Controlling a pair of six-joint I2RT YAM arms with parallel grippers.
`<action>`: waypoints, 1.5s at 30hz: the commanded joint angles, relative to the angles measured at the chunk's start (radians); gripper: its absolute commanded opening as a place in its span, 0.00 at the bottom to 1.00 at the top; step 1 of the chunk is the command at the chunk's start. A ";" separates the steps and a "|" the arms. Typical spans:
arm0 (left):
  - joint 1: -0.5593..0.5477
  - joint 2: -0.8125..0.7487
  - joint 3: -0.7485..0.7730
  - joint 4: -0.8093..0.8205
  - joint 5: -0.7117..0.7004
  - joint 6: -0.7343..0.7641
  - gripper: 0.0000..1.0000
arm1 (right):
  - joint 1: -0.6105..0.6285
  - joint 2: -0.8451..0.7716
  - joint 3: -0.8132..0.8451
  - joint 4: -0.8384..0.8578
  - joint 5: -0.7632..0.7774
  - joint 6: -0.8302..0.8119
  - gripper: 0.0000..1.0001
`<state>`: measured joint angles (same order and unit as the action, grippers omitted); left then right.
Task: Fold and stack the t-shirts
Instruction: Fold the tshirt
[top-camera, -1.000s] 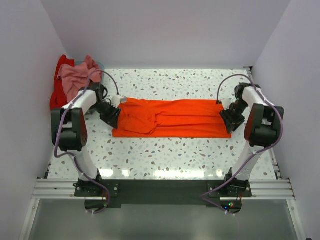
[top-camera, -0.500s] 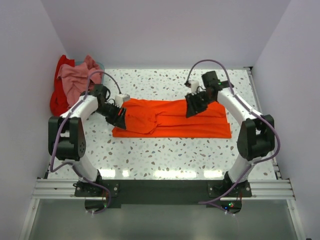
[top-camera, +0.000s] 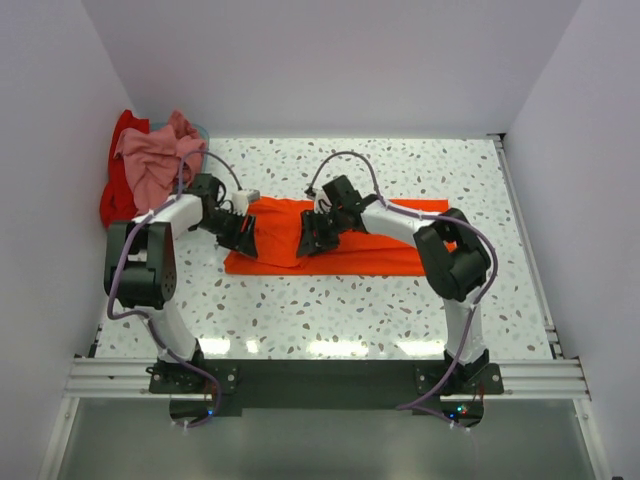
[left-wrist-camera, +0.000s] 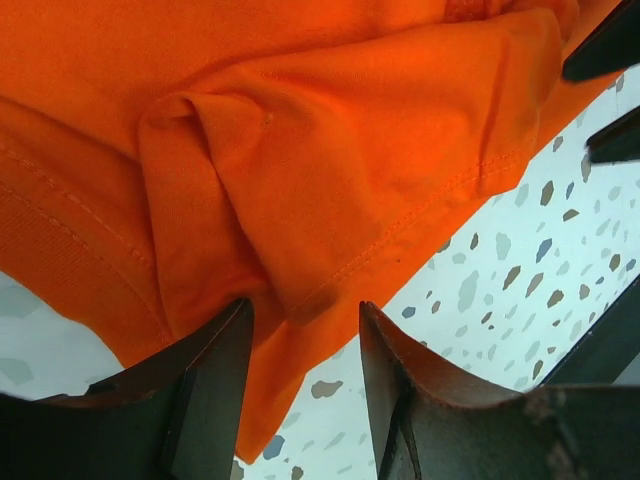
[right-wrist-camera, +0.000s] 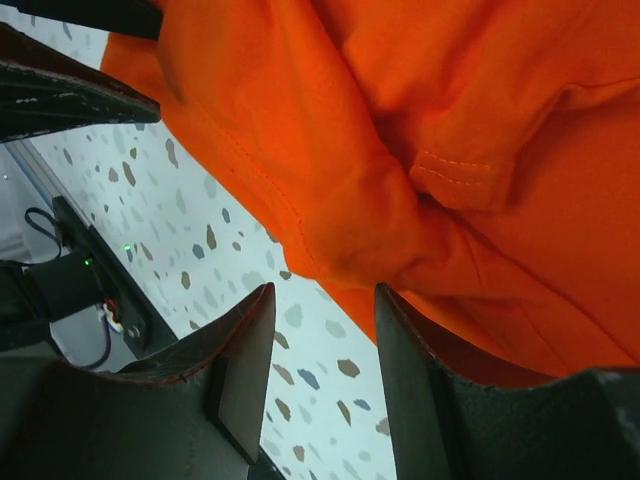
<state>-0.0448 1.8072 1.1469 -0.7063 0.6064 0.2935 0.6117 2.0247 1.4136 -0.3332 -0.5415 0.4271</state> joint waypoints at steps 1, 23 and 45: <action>-0.004 0.003 -0.022 0.050 0.019 -0.033 0.51 | 0.023 0.026 0.042 0.099 0.009 0.151 0.48; -0.015 -0.028 -0.067 0.090 0.052 -0.080 0.32 | 0.034 0.032 -0.022 0.003 0.078 0.200 0.39; -0.036 -0.077 -0.058 0.057 0.055 -0.079 0.18 | 0.036 0.069 0.016 -0.012 0.075 0.275 0.39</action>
<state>-0.0750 1.7596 1.0813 -0.6460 0.6327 0.2192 0.6472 2.0804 1.3968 -0.3630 -0.4442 0.6632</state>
